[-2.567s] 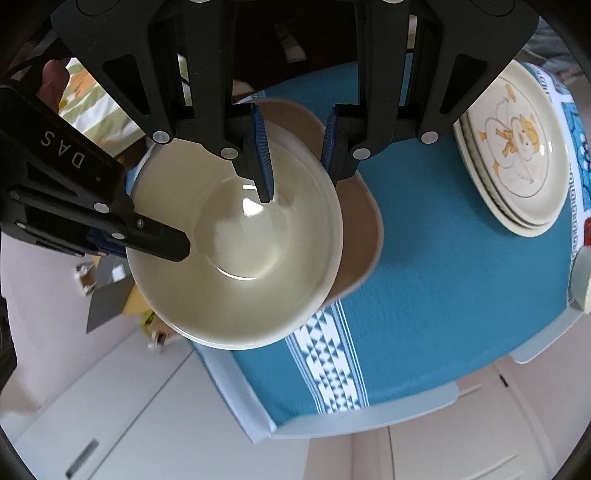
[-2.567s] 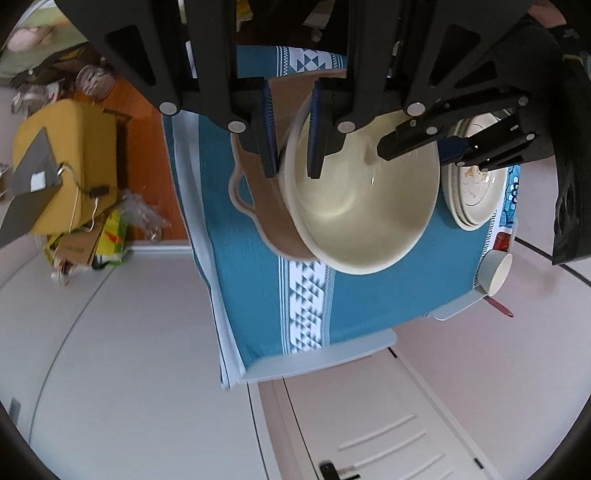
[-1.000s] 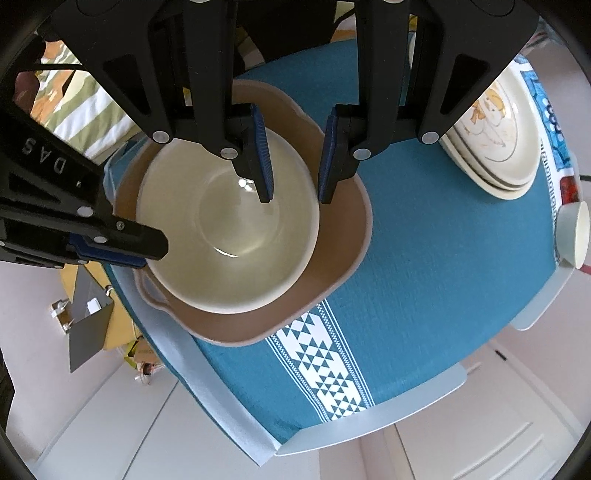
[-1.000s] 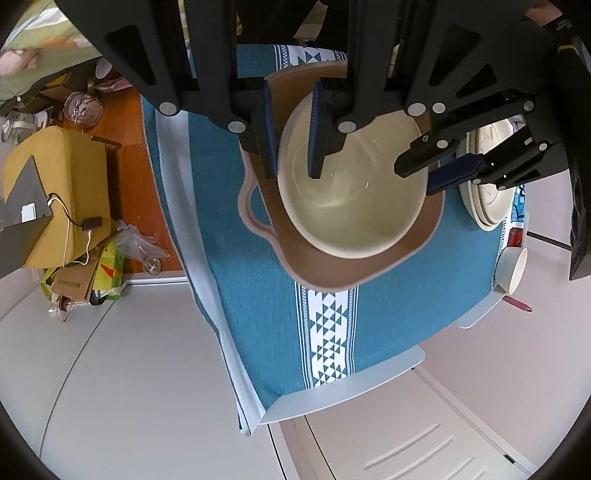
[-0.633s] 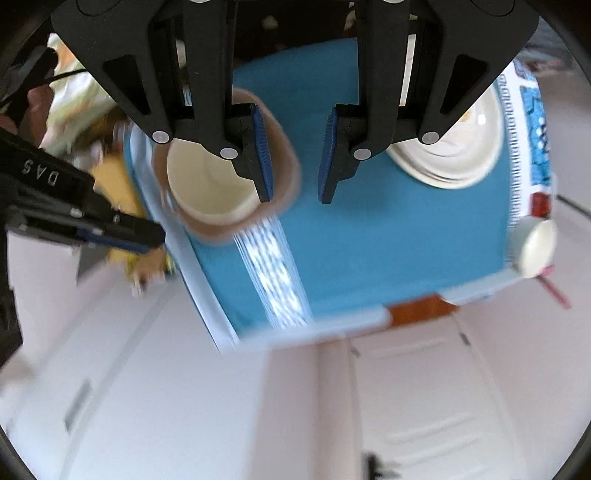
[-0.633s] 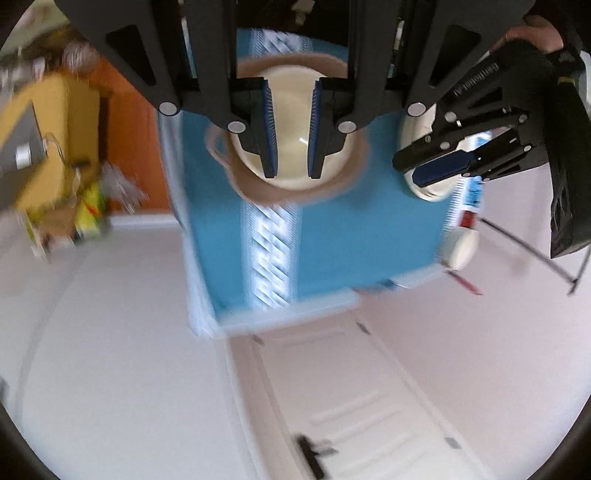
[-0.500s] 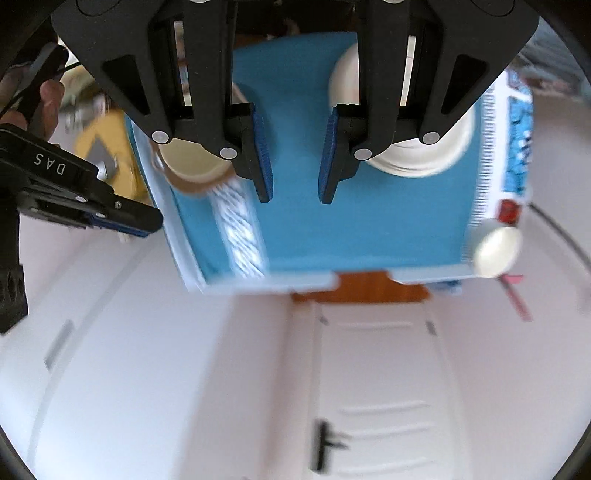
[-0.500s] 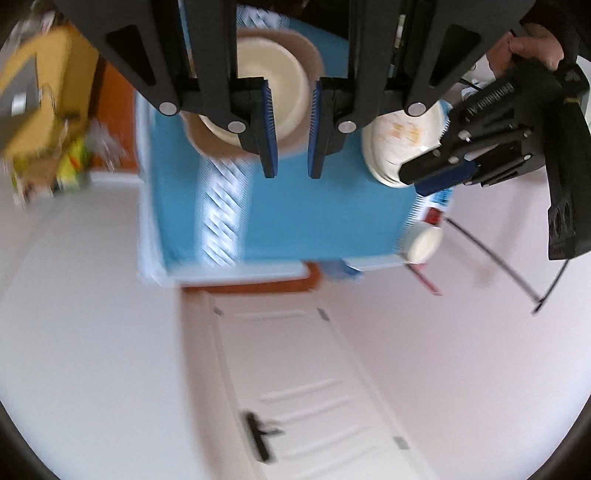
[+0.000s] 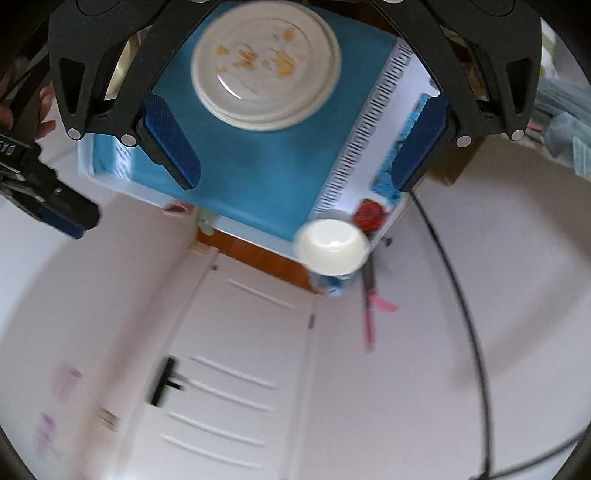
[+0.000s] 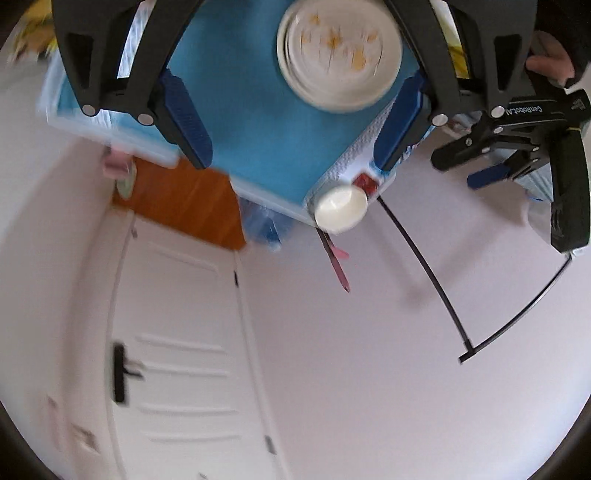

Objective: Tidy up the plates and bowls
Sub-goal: 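Reach the left tool to the small white bowl and grasp its rim, then lift the white bowl and carry it over the cream bowl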

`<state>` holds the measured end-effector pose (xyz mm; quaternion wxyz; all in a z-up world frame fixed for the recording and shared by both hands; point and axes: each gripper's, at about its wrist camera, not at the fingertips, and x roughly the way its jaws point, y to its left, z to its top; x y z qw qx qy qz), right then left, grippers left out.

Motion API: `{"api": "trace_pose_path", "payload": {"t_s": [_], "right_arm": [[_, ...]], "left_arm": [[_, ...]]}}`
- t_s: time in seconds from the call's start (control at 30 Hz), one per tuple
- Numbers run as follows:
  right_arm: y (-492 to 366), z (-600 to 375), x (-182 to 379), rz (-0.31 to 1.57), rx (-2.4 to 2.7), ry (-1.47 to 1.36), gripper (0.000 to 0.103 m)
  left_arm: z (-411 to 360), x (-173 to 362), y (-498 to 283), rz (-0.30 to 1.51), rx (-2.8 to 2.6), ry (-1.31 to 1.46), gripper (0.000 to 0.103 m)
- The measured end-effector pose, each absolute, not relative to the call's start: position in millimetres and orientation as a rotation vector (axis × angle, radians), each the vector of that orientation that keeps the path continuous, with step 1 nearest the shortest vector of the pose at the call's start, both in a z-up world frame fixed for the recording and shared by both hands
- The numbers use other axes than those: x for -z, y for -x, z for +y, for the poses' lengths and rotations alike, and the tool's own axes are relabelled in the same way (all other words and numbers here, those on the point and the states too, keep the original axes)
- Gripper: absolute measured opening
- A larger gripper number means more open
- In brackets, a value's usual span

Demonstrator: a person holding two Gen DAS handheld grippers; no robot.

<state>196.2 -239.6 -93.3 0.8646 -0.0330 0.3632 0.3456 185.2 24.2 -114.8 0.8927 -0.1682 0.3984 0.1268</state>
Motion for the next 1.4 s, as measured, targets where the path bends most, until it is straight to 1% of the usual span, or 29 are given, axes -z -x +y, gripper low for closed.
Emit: {"api": "trace_pose_path", "payload": {"t_s": [0.07,0.13,0.2,0.23,0.3,0.37,0.4,0.43,0.47,0.53,0.57,0.6,0.67,0.7,0.83,0.93,0.97,1.0,1.03,1.07,1.1,1.27,1.4], "right_arm": [[-217.0,-204.8,94.2,0.773,-0.74,0.119,0.091],[-243.9,-166.8,102.4,0.85,-0.771,0.156,0.091],[-263.3,-139.9,114.3,0.884,-0.768,0.16,0.091],[-274.7,-123.2,123.5,0.894,-0.73,0.177,0.091],[-290.6,-96.6,140.7,0.916,-0.694,0.214,0.091],[-310.2,-69.9,170.8,0.987,-0.712,0.219,0.091],[-318.2,-63.1,181.6,1.02,-0.717,0.214,0.091],[-329.3,-53.7,200.1,1.07,-0.716,0.209,0.091],[-336.6,-47.7,213.3,1.104,-0.713,0.21,0.09],[-344.3,-40.0,237.7,1.156,-0.695,0.228,0.086],[-347.8,-35.4,247.2,1.176,-0.698,0.23,0.077],[-350.7,-31.7,254.8,1.195,-0.707,0.23,0.072],[-356.7,-24.3,269.6,1.236,-0.717,0.234,0.067],[-357.6,-21.3,275.3,1.251,-0.721,0.233,0.062],[-360.8,-14.4,290.7,1.285,-0.747,0.2,0.052],[-363.4,-10.4,296.0,1.289,-0.756,0.197,0.043],[-363.7,-7.9,298.0,1.292,-0.757,0.196,0.034],[-364.5,-7.6,299.5,1.295,-0.759,0.193,0.028],[-366.0,-7.6,300.6,1.3,-0.76,0.187,0.026],[-366.2,-7.6,301.7,1.299,-0.761,0.181,0.018],[-365.5,-7.1,299.9,1.298,-0.763,0.175,0.015],[-364.2,-6.6,300.6,1.281,-0.753,0.168,0.015],[-359.1,-11.7,294.3,1.258,-0.744,0.15,0.015]], "left_arm": [[61.5,128.9,-201.1,0.842,-0.291,0.407,0.103],[91.0,145.2,-216.7,0.86,-0.301,0.451,0.103],[113.7,163.3,-231.8,0.88,-0.311,0.485,0.102],[122.9,173.0,-239.5,0.892,-0.307,0.503,0.1],[137.6,197.8,-257.8,0.925,-0.288,0.545,0.091],[147.4,223.9,-272.6,0.967,-0.265,0.585,0.069],[153.3,236.9,-280.0,0.988,-0.247,0.61,0.063],[154.0,246.1,-284.9,1.003,-0.234,0.625,0.053],[156.6,258.3,-291.8,1.023,-0.212,0.645,0.047],[157.4,272.5,-301.4,1.044,-0.181,0.657,0.044],[157.4,278.4,-306.5,1.055,-0.165,0.656,0.042],[156.2,284.7,-312.0,1.067,-0.147,0.651,0.041],[155.4,292.8,-320.6,1.083,-0.125,0.644,0.037],[155.2,296.9,-324.6,1.09,-0.118,0.641,0.036],[158.6,308.5,-336.6,1.107,-0.102,0.638,0.033],[161.7,315.2,-343.0,1.117,-0.108,0.628,0.025],[163.0,316.7,-344.3,1.117,-0.108,0.626,0.024],[164.9,318.0,-345.2,1.113,-0.104,0.63,0.024],[165.8,319.2,-345.3,1.113,-0.103,0.631,0.023],[165.7,319.2,-346.1,1.111,-0.102,0.624,0.023],[165.1,319.1,-346.8,1.112,-0.103,0.614,0.023],[161.1,314.9,-346.0,1.105,-0.102,0.565,0.023],[152.0,298.3,-341.0,1.079,-0.098,0.503,0.023]]}}
